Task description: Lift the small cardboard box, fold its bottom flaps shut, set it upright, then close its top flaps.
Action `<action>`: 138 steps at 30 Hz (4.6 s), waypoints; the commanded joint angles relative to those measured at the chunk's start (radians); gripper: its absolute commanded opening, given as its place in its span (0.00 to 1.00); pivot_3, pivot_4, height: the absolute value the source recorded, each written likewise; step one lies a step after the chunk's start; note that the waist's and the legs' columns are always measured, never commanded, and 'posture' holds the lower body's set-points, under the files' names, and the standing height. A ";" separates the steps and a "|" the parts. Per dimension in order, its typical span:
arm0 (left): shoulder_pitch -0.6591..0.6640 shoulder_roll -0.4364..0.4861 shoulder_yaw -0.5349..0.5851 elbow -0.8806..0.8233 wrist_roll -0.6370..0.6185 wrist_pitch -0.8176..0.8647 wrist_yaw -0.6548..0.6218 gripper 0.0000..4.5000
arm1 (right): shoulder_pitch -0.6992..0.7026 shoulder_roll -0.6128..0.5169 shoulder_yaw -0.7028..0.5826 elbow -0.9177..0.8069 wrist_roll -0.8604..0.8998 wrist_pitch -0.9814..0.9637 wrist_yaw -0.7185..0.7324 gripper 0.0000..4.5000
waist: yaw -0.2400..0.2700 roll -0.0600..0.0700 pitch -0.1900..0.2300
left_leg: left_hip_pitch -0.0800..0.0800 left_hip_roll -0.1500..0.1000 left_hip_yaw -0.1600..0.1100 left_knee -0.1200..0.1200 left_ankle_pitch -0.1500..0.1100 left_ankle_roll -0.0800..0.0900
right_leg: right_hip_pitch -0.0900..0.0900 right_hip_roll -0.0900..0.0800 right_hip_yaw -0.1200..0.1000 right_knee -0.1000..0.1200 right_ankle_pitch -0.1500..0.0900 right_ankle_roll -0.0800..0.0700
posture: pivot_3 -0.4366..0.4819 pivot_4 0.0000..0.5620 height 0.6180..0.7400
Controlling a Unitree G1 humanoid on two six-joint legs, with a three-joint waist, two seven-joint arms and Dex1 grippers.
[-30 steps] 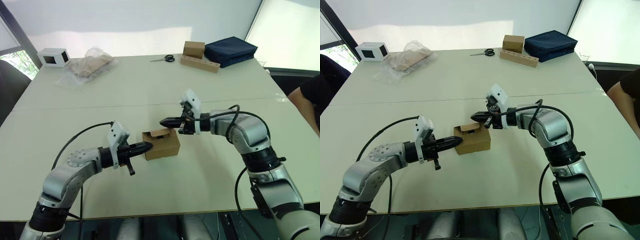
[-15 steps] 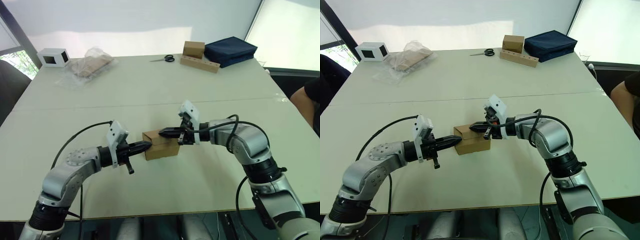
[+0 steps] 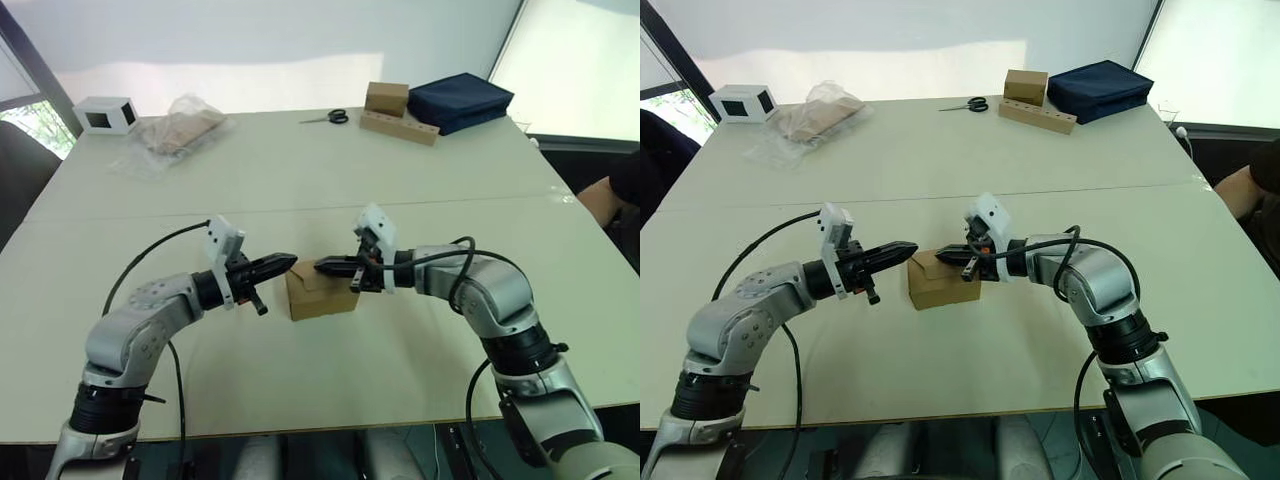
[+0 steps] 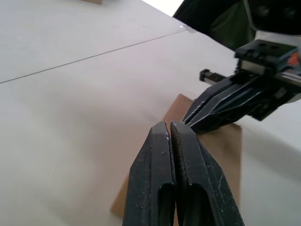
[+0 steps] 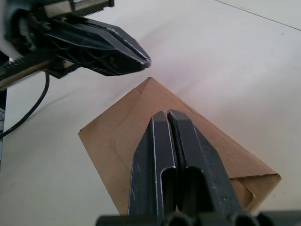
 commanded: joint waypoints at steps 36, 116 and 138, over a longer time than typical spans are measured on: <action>0.030 -0.117 -0.035 -0.031 0.080 -0.095 0.023 0.00 | 0.098 -0.155 -0.005 -0.170 -0.098 -0.194 0.054 0.70 | 0.021 0.000 0.000 | 0.000 0.000 0.000 0.000 0.000 0.000 | 0.001 -0.001 0.000 -0.001 0.000 0.000 | 0.48 0.27 1.00; 0.028 -0.057 -0.068 -0.068 0.163 -0.107 0.044 0.00 | 0.191 -0.079 -0.094 -0.174 -0.017 -0.148 0.063 0.70 | 0.025 0.000 -0.001 | 0.002 0.000 0.000 0.000 0.000 0.000 | 0.003 0.000 0.000 -0.001 0.000 0.000 | 0.48 0.27 1.00; 0.585 0.198 0.291 -0.476 -0.066 0.018 0.017 0.00 | 0.701 -0.291 -0.490 -0.439 0.276 -0.003 0.018 0.70 | 0.026 0.000 0.000 | 0.002 0.000 0.001 0.000 -0.001 0.002 | 0.003 0.000 0.000 -0.002 0.000 0.000 | 0.48 0.27 1.00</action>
